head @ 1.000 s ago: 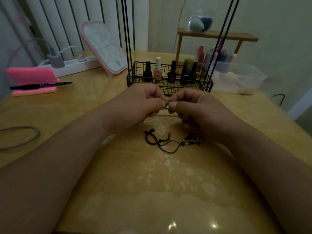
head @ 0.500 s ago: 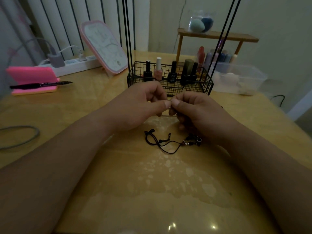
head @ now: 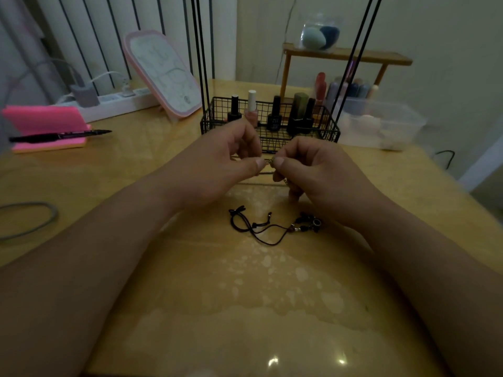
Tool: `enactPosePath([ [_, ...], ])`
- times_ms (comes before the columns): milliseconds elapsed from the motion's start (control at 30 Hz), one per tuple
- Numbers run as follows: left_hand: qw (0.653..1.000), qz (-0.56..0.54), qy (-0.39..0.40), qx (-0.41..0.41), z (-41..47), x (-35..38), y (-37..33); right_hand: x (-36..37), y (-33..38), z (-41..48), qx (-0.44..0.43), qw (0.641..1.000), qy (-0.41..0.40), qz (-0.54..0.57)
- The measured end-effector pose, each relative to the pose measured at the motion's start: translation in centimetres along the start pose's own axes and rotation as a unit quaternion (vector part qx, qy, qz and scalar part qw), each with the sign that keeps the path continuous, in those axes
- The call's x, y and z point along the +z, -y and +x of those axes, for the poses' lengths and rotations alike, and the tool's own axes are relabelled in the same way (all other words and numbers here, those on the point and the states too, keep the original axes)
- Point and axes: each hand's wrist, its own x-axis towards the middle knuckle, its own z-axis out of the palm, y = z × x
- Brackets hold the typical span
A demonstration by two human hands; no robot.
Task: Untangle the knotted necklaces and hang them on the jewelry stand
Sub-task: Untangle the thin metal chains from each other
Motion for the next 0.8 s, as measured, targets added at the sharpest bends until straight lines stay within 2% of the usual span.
enactPosePath([
  [67,0.999,0.03,0.001,0.012,-0.03,0.21,0.06,0.07,-0.02,-0.04,-0.007,1.0,-0.005,-0.009],
  [533,0.999,0.037,-0.009,0.011,0.07,0.45,0.19,0.66,-0.24,-0.18,-0.071,0.995,-0.02,-0.063],
  [800,0.995,0.089,-0.011,0.043,0.06,0.9,0.63,0.57,-0.12,-0.32,-0.088,0.983,-0.031,-0.156],
])
